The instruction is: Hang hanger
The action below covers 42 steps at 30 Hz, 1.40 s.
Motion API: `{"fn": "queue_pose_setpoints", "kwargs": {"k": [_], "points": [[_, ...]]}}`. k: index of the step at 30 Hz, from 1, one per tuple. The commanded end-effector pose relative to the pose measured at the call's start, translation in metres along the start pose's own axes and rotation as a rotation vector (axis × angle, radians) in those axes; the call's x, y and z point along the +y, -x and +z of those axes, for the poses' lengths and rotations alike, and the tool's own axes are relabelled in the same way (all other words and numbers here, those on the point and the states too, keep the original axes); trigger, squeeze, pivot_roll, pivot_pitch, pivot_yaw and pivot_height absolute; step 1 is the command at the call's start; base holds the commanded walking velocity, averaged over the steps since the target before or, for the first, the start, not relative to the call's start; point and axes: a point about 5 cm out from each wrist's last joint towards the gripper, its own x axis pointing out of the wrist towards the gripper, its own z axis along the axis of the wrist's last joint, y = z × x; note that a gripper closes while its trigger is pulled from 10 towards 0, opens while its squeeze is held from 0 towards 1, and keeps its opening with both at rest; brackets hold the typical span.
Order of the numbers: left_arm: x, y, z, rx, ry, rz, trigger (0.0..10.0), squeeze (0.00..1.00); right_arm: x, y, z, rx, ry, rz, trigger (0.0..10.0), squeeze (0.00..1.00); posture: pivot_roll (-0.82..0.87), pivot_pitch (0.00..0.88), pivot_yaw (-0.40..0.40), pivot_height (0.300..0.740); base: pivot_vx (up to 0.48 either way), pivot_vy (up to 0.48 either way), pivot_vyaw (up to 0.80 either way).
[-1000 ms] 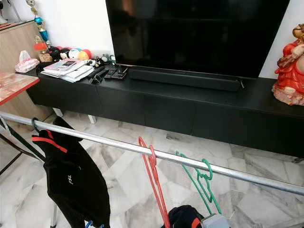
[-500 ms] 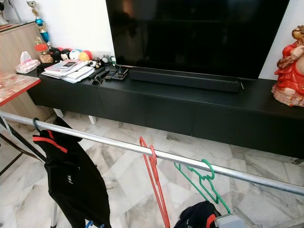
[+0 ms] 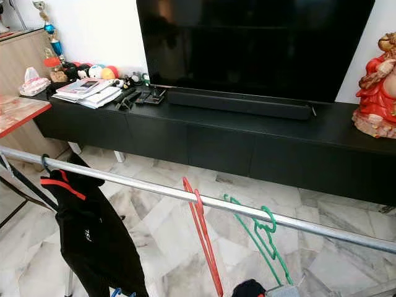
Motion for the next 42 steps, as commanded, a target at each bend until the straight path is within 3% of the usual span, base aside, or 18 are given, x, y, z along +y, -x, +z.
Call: {"fn": "queue_pose_setpoints", "kwargs": {"k": [1, 3, 4, 6, 7, 10, 13, 17, 18, 21, 25, 26, 28, 31, 42], "points": [[-0.002, 0.001, -0.01, 0.045, -0.018, -0.015, 10.0, 0.0, -0.006, -0.003, 0.006, -0.027, 0.055, -0.07, 10.0, 0.0, -0.09, 0.021, 0.028, 0.74, 0.0, 0.0, 0.0], [-0.002, 0.001, -0.01, 0.045, -0.019, -0.015, 10.0, 0.0, -0.01, -0.004, 0.01, -0.044, 0.068, -0.113, 10.0, 0.0, -0.09, 0.022, 0.029, 0.74, 0.0, 0.0, 0.0], [-0.002, 0.001, -0.01, 0.045, -0.02, -0.015, 10.0, 0.0, -0.016, -0.006, 0.023, -0.126, 0.034, -0.196, 10.0, 0.0, -0.09, 0.023, 0.03, 0.74, 0.0, 0.0, 0.0], [-0.002, 0.001, -0.01, 0.045, -0.02, -0.014, 10.0, 0.0, -0.018, -0.006, 0.03, -0.177, -0.012, -0.221, 10.0, 0.0, -0.09, 0.023, 0.031, 0.74, 0.0, 0.0, 0.0], [-0.001, 0.001, -0.01, 0.045, -0.02, -0.013, 10.0, 0.0, -0.02, -0.005, 0.043, -0.263, -0.052, -0.248, 10.0, 0.0, -0.09, 0.024, 0.03, 0.74, 0.0, 0.0, 0.0], [-0.001, 0.001, -0.01, 0.044, -0.019, -0.013, 10.0, 0.0, -0.019, -0.004, 0.052, -0.324, -0.07, -0.243, 10.0, 0.0, -0.09, 0.026, 0.03, 0.74, 0.0, 0.0, 0.0], [-0.001, 0.001, -0.009, 0.043, -0.017, -0.014, 10.0, 0.0, -0.007, -0.005, 0.054, -0.337, -0.113, -0.125, 10.0, 0.0, -0.09, 0.026, 0.028, 0.74, 0.0, 0.0, 0.0], [-0.001, 0.001, -0.009, 0.042, -0.013, -0.014, 10.0, 0.0, 0.01, 0.001, 0.037, -0.216, -0.184, 0.073, 10.0, 0.0, -0.09, 0.028, 0.028, 0.74, 0.0, 0.0, 0.0], [-0.001, 0.001, -0.009, 0.042, -0.013, -0.014, 10.0, 0.0, 0.01, 0.001, 0.037, -0.216, -0.184, 0.073, 10.0, 0.0, -0.09, 0.028, 0.028, 0.74, 0.0, 0.0, 0.0], [-0.001, 0.001, -0.009, 0.04, -0.011, -0.013, 10.0, 0.0, 0.022, 0.014, 0.025, -0.12, -0.228, 0.243, 10.0, 0.0, -0.09, 0.031, 0.029, 0.74, 0.0, 0.0, 0.0], [-0.001, 0.001, -0.008, 0.038, -0.012, -0.013, 10.0, 0.0, 0.018, 0.025, 0.014, -0.007, -0.174, 0.333, 10.0, 0.0, -0.09, 0.031, 0.031, 0.74, 0.0, 0.0, 0.0], [-0.001, 0.001, -0.008, 0.037, -0.012, -0.014, 10.0, 0.0, 0.016, 0.027, 0.004, 0.076, -0.124, 0.344, 10.0, 0.0, -0.09, 0.031, 0.031, 0.74, 0.0, 0.0, 0.0], [-0.001, 0.001, -0.007, 0.037, -0.012, -0.014, 10.0, 0.0, 0.008, 0.024, -0.015, 0.205, 0.0, 0.294, 10.0, 0.0, -0.09, 0.03, 0.032, 0.74, 0.0, 0.0, 0.0], [0.0, 0.001, -0.007, 0.036, -0.012, -0.014, 10.0, 0.0, -0.001, 0.019, -0.032, 0.327, 0.052, 0.224, 10.0, 0.0, -0.09, 0.029, 0.033, 0.74, 0.0, 0.0, 0.0], [0.0, 0.001, -0.007, 0.04, -0.021, -0.01, 10.0, 0.0, -0.008, -0.005, -0.047, 0.449, 0.127, 0.059, 10.0, 0.0, -0.09, 0.028, 0.038, 0.74, 0.0, 0.0, 0.0]]}}
